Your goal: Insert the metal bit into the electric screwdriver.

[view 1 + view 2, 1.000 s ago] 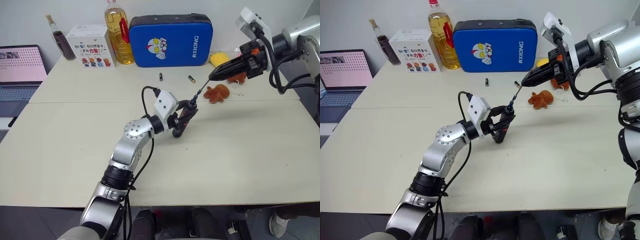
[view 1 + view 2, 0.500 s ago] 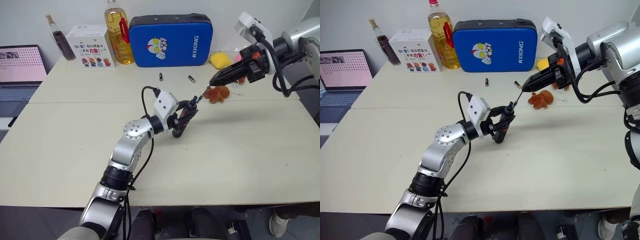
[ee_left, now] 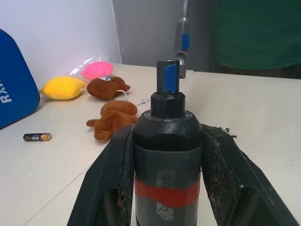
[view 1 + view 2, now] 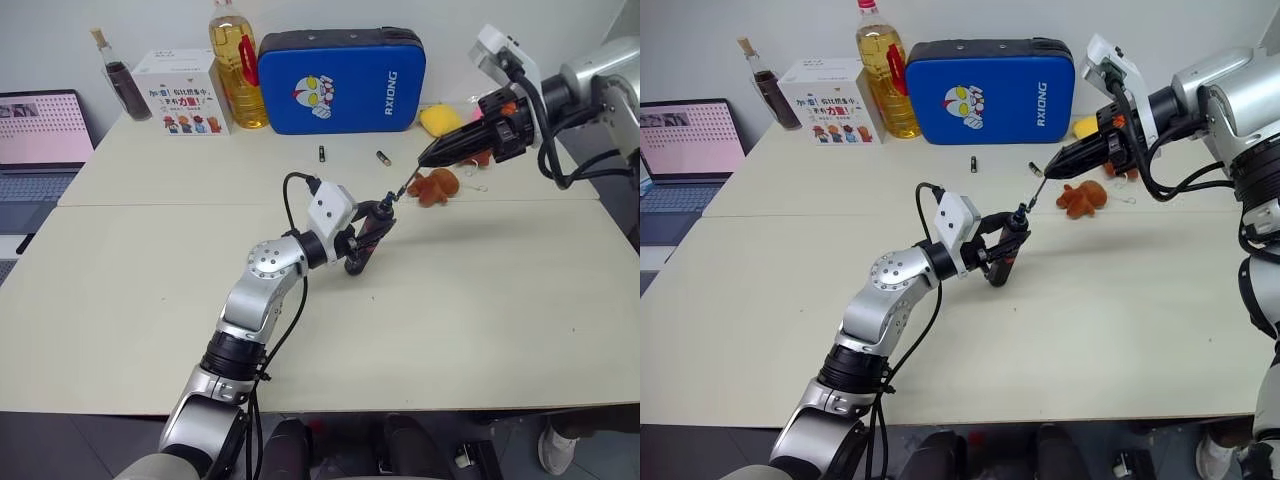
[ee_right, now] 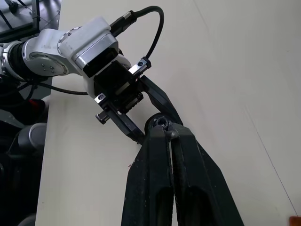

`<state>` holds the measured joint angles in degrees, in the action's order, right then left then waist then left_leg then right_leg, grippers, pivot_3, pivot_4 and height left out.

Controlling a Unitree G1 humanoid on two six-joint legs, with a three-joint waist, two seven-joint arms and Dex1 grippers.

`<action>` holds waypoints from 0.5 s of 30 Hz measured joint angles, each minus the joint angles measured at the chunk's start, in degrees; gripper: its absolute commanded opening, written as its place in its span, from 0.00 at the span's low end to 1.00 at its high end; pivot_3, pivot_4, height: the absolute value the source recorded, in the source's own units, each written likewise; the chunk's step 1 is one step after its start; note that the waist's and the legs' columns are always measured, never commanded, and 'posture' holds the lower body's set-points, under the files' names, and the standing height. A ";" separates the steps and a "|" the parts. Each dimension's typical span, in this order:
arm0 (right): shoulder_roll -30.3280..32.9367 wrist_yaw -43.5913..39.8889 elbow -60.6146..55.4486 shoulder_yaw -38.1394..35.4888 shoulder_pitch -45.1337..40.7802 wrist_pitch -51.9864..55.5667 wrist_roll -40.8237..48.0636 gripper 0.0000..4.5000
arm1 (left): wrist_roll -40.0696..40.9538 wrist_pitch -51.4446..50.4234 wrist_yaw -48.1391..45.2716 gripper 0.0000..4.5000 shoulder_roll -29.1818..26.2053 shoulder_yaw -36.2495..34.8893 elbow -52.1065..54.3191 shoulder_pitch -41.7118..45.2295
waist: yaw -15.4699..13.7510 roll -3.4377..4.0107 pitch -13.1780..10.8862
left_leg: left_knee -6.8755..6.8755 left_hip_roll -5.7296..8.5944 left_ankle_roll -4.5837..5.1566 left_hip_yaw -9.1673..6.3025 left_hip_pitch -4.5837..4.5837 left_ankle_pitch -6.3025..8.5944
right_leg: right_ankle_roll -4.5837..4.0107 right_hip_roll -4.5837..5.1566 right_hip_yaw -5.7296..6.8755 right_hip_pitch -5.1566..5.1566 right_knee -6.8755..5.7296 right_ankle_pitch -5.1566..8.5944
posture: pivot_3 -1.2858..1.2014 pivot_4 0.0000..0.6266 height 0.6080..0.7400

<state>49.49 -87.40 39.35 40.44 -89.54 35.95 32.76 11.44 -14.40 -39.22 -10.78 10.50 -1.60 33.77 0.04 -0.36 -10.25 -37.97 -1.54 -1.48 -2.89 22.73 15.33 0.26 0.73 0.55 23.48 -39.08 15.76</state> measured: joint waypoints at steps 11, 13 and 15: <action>-1.29 0.00 1.89 -1.34 -1.50 -0.27 -0.61 0.01 | -0.01 0.02 -0.06 0.36 0.00 0.01 0.00 0.00 | -0.02 0.00 0.00 | 0.00 0.00 0.00 0.00 0.00 0.00 | 0.00 0.00 0.00 0.00 0.00 0.00 | 0.52 0.24 1.00; -1.24 0.00 1.70 -1.40 -1.53 -0.04 -0.41 0.01 | -0.01 0.01 -0.06 0.36 0.00 0.01 0.00 0.00 | -0.01 0.00 0.00 | 0.00 0.00 0.00 -0.01 0.01 0.00 | 0.00 0.00 0.00 0.00 0.00 0.00 | 0.52 0.24 1.00; -1.12 -0.01 1.08 -1.39 -1.53 0.65 0.05 0.01 | -0.01 0.00 -0.05 0.36 0.00 0.01 0.00 0.00 | -0.01 0.00 0.00 | 0.00 -0.01 0.00 0.00 0.00 0.00 | 0.00 0.00 0.00 0.00 0.00 0.00 | 0.52 0.24 1.00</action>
<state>48.37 -87.41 40.42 39.04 -91.07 36.59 32.81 11.43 -14.40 -39.27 -10.78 10.51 -1.60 33.76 0.03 -0.36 -10.25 -37.96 -1.55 -1.48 -2.90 22.73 15.33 0.26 0.73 0.55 23.48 -39.09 15.76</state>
